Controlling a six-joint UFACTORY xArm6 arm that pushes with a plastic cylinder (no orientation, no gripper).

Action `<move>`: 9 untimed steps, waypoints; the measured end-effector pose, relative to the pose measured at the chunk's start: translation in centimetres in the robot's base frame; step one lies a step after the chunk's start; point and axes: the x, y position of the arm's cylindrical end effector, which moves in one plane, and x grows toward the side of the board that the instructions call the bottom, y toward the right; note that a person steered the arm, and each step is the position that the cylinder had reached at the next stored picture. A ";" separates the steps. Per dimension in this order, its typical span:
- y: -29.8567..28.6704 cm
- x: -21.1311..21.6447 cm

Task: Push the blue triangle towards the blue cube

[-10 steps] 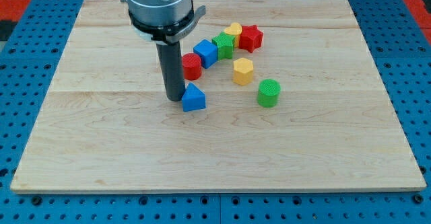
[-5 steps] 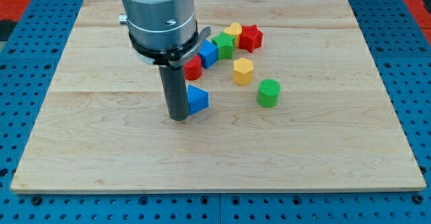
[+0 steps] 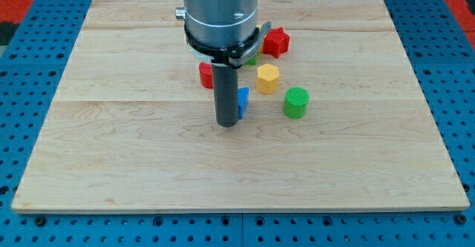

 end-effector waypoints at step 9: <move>1.7 -7.8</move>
